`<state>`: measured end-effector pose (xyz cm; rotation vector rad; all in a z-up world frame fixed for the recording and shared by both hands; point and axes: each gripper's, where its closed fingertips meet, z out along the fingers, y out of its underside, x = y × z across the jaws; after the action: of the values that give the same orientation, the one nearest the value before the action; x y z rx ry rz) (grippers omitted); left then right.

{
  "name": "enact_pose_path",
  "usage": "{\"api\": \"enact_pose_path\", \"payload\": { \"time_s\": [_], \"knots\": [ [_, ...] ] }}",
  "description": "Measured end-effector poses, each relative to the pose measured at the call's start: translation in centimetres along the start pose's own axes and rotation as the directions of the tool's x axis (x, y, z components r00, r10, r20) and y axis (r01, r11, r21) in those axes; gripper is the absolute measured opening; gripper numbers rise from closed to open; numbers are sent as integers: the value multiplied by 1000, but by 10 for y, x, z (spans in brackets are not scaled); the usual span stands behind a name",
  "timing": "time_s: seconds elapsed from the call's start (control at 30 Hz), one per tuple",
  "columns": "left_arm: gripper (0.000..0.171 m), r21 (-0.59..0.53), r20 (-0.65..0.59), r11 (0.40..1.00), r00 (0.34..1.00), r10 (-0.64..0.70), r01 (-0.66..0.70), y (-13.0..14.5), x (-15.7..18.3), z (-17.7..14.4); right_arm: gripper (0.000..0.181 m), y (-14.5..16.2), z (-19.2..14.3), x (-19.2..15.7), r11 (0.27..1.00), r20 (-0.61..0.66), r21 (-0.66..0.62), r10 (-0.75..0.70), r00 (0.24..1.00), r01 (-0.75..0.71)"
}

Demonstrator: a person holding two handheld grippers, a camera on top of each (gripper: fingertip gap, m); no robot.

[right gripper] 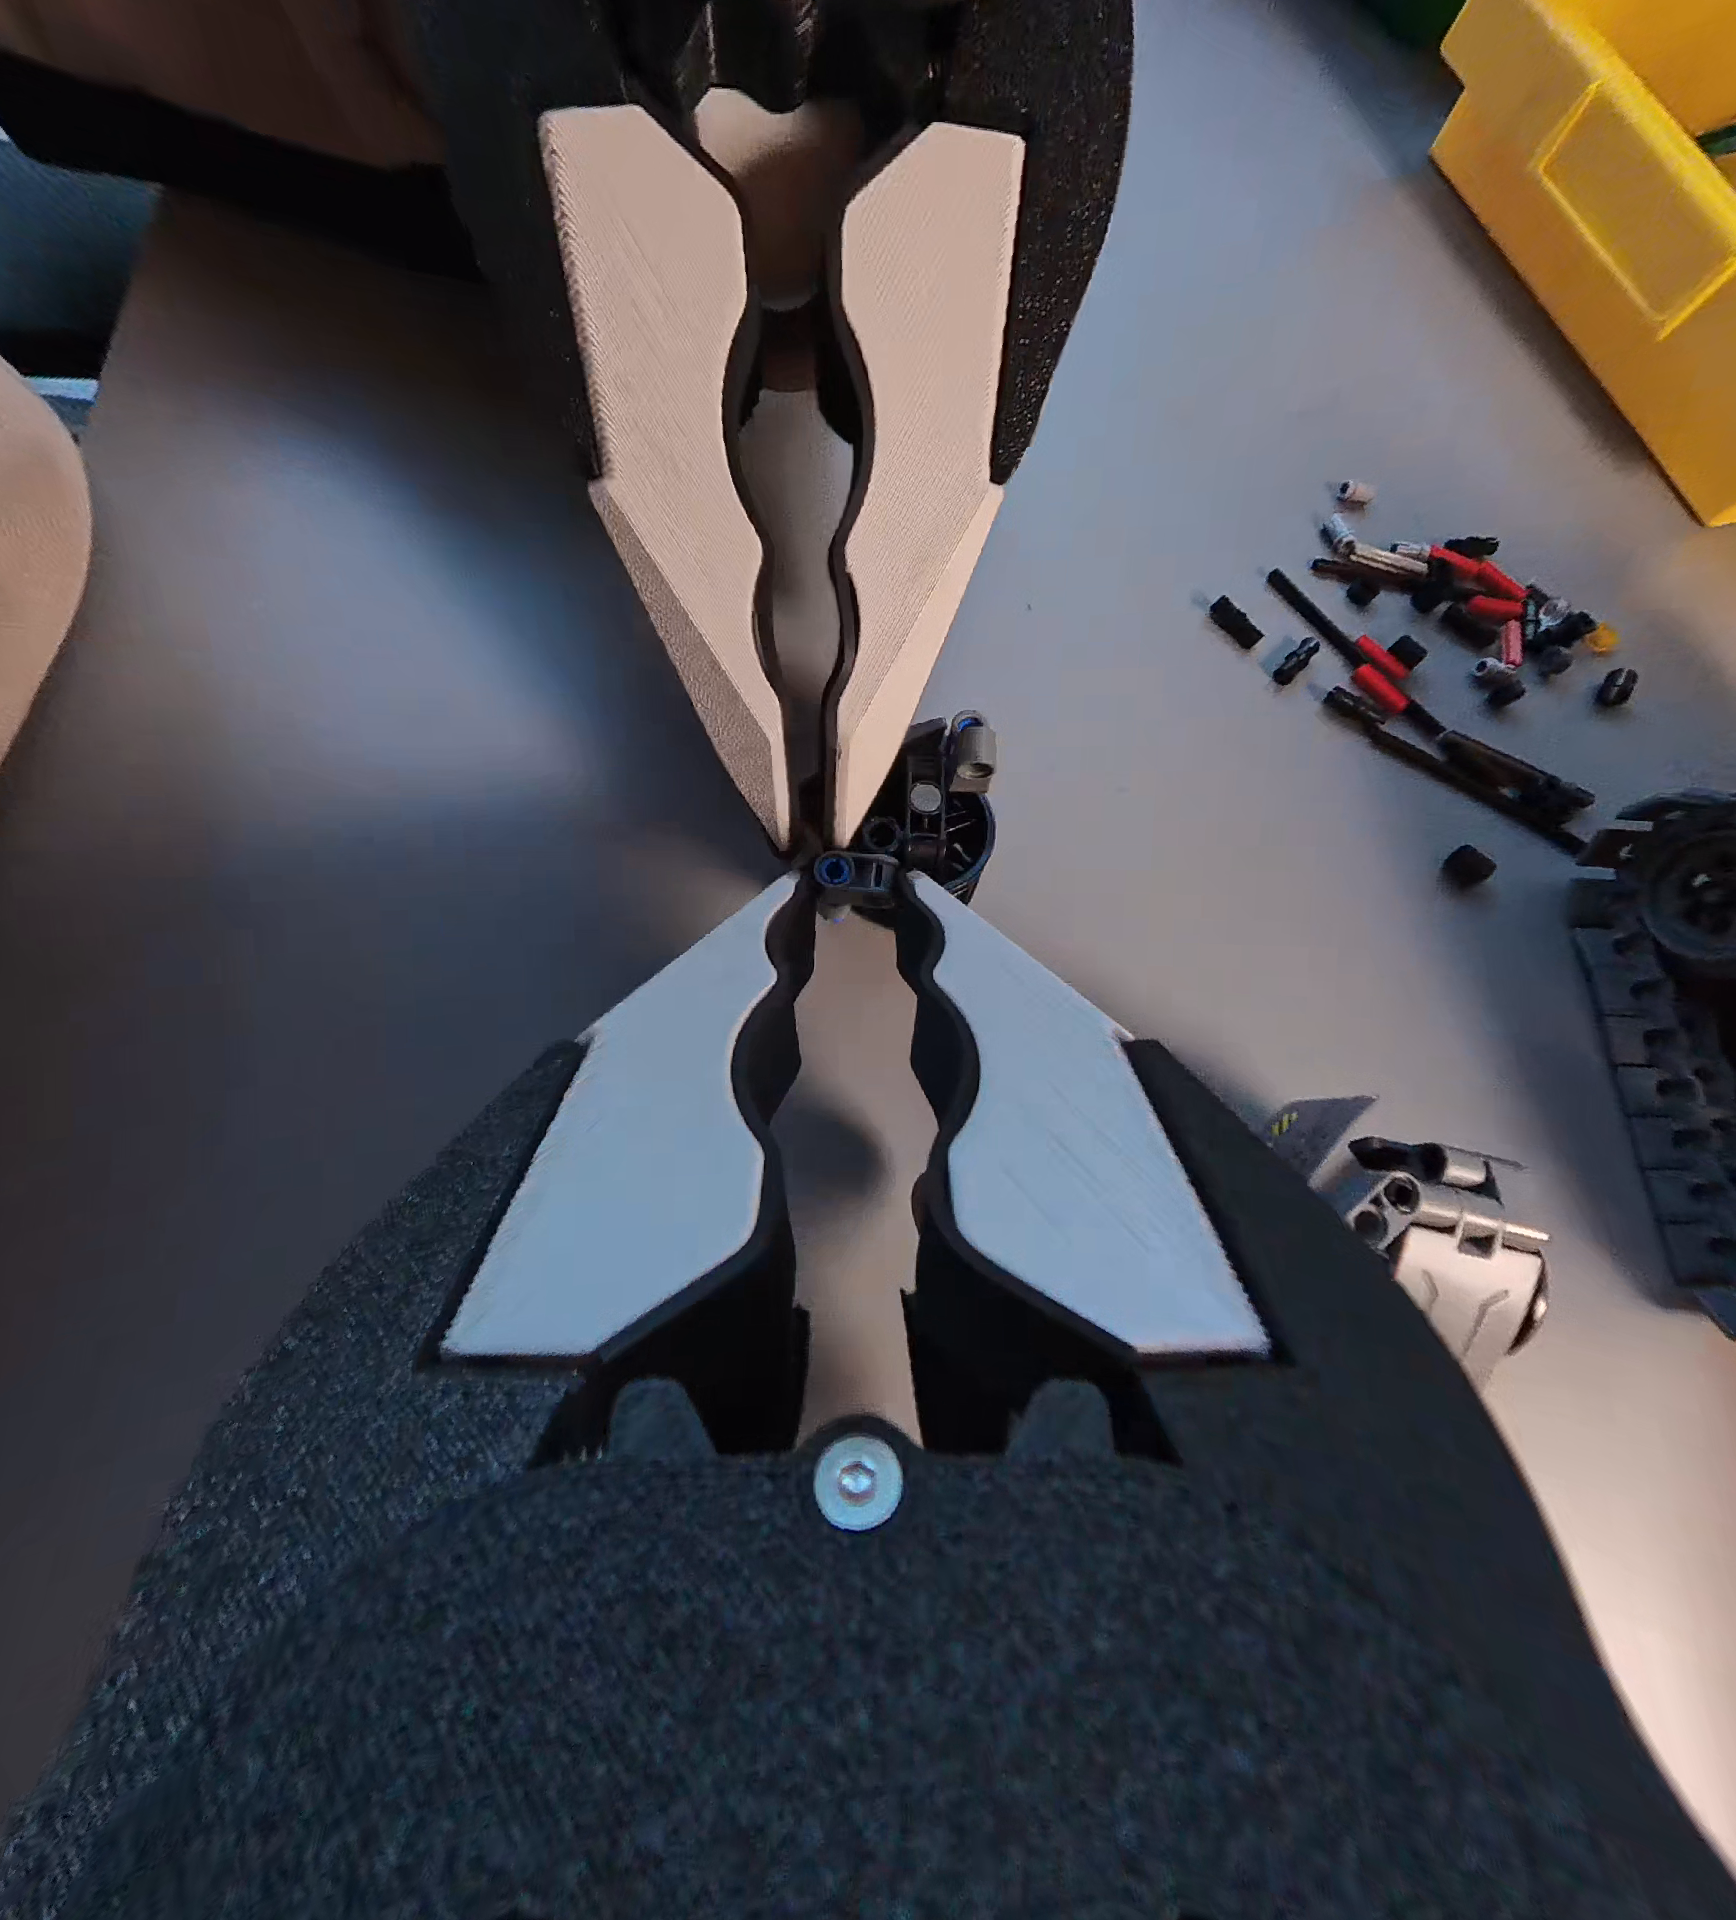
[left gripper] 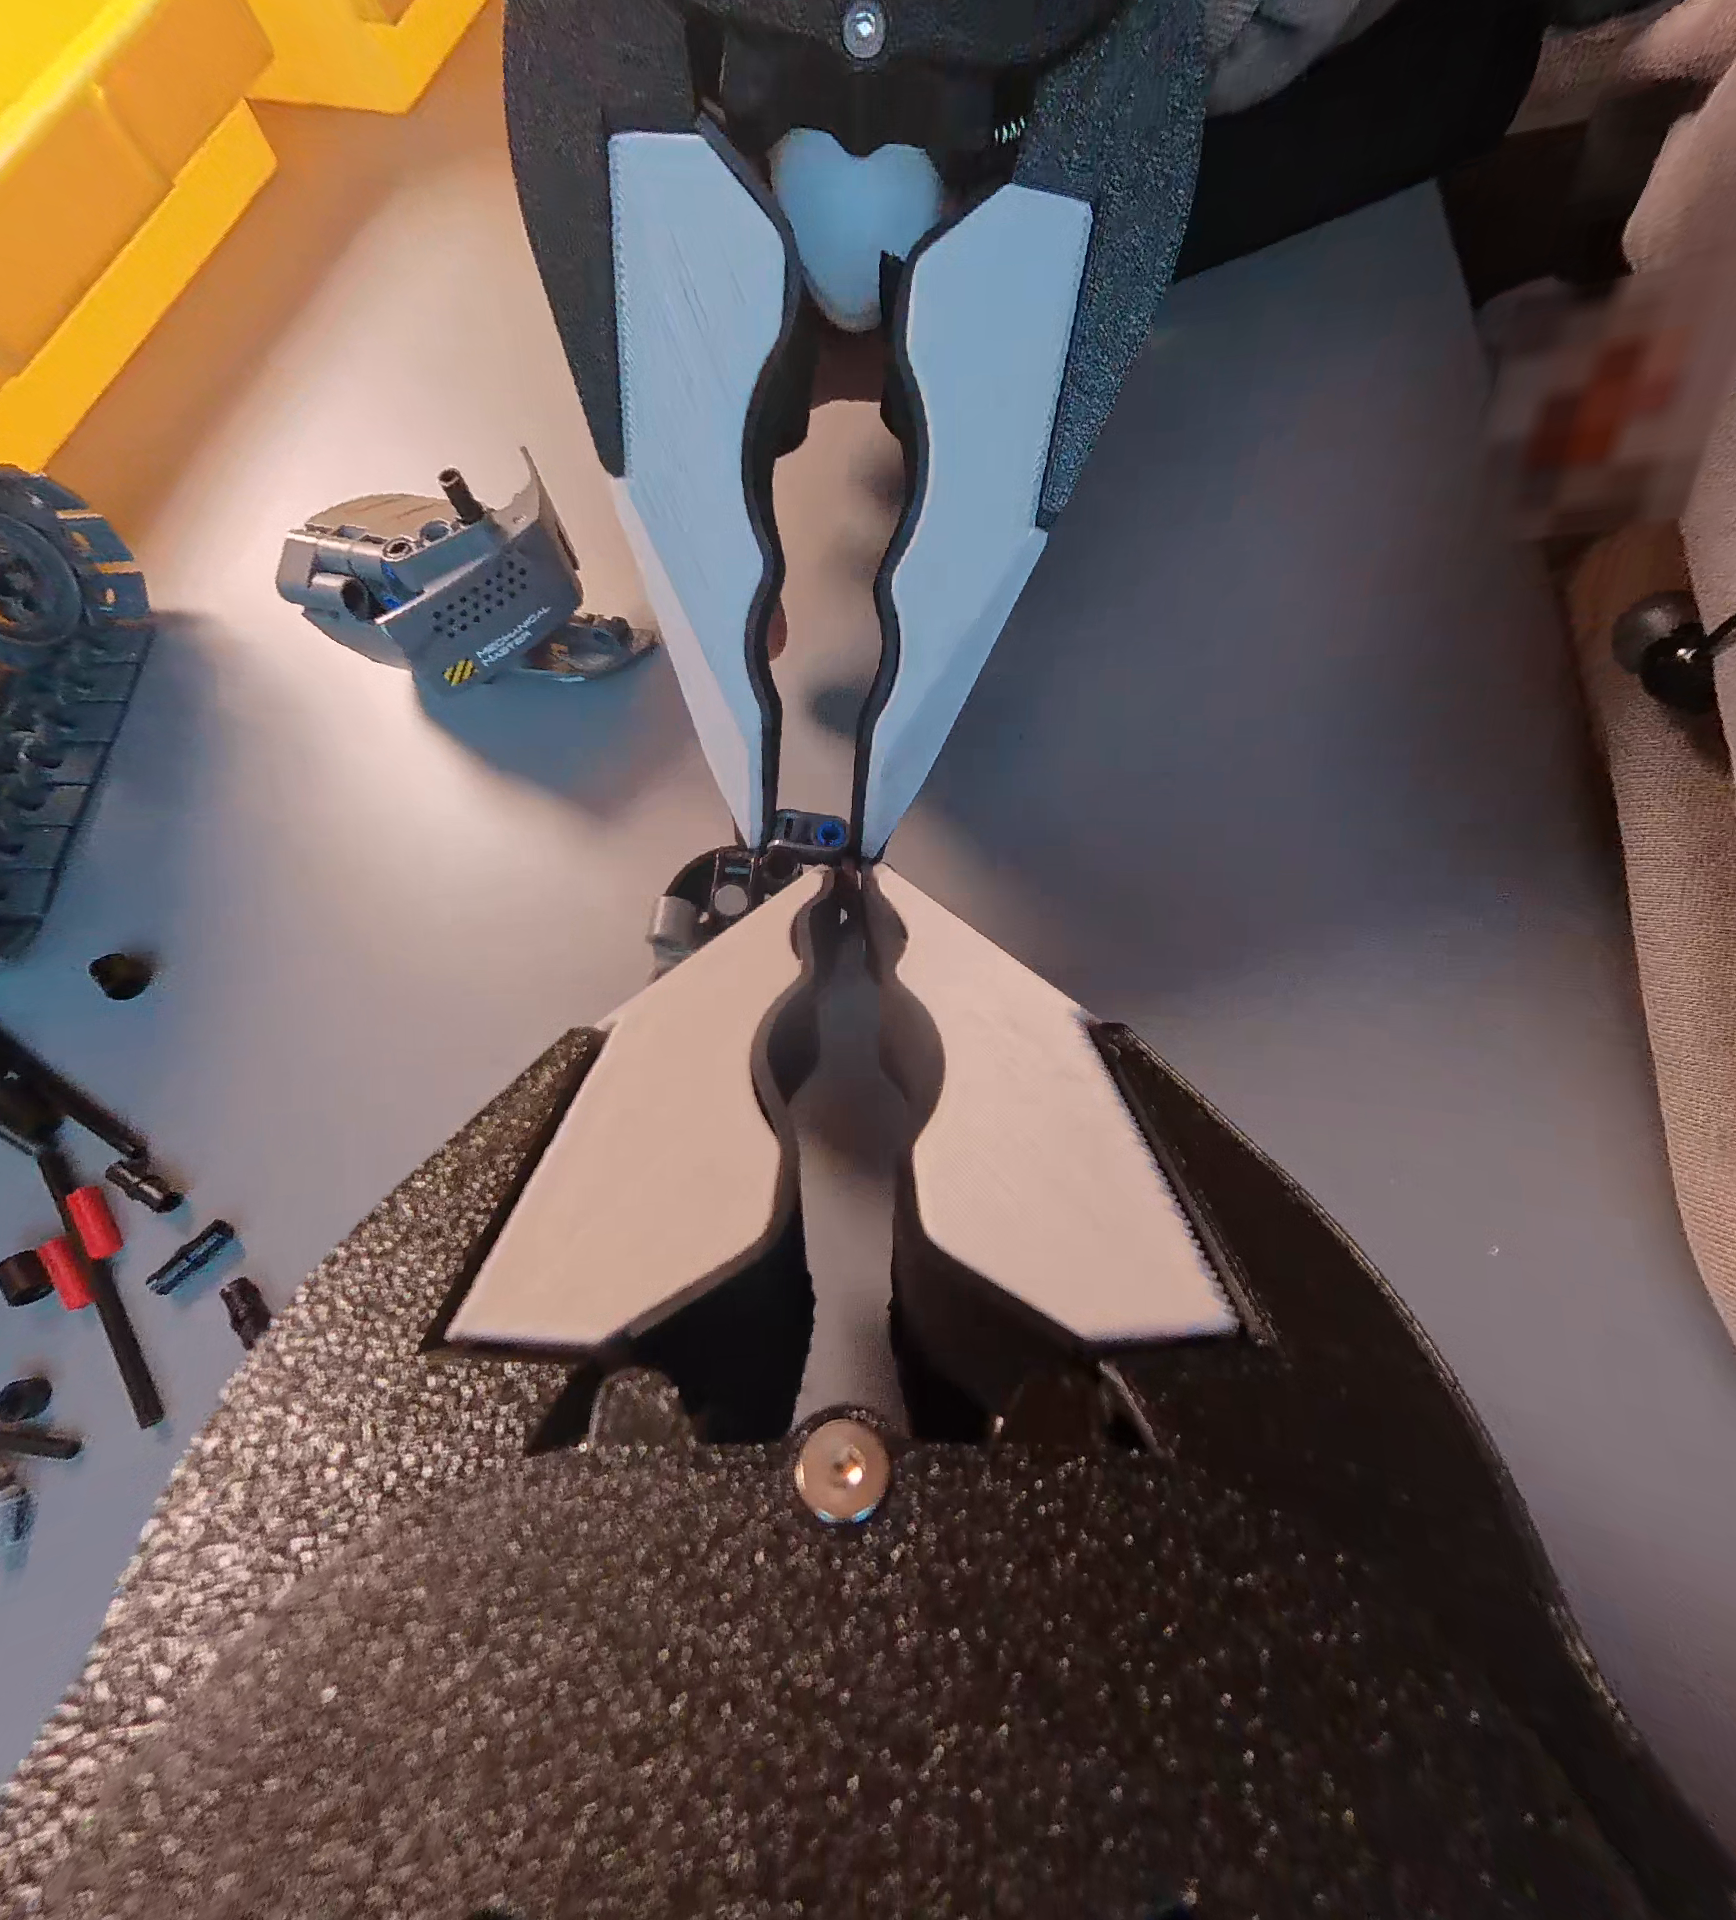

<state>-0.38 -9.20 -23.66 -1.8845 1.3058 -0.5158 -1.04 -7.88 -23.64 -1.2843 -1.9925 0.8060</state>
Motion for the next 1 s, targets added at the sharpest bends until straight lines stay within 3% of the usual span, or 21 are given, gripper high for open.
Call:
{"api": "enact_pose_path", "payload": {
  "time_s": [0.17, 0.3, 0.53, 0.83, 0.87, 0.9, 0.97, 1.0],
  "knots": [
    [10, -7, 10, 1000, 1000, 26, -26, 1, 1, -1, 15, -1, -1, 0, 993, 58, 34, 109, 992, -111],
    [3, -34, 47, 997, 997, 67, -66, 3, -2, -1, 15, -4, 0, -1, 989, 76, 35, 142, 987, -145],
    [1, -77, 14, 997, 999, 31, -30, 10, 0, 1, 13, -7, 4, -3, 998, -26, 14, -67, 997, 68],
    [0, -59, -2, 998, 1000, -28, 28, 9, 0, 1, 11, -19, -1, -4, 980, 58, 154, 121, 991, -129],
    [0, -78, -13, 997, 1000, -14, 13, 11, 3, 4, 0, -34, -7, -4, 957, 76, 246, 136, 988, -151],
    [0, -79, -22, 997, 999, 24, -26, 12, 8, 10, 0, -69, -29, 2, 857, 180, 416, 251, 951, -305],
    [0, -81, -50, 994, 996, 69, -73, 5, 19, 17, 0, -77, -41, 24, 899, -9, 421, 135, 991, -119],
    [0, -80, -68, 994, 995, 67, -73, 4, 22, 17, 0, -81, -52, 32, 867, -8, 473, 184, 983, -158]
  ]
}}
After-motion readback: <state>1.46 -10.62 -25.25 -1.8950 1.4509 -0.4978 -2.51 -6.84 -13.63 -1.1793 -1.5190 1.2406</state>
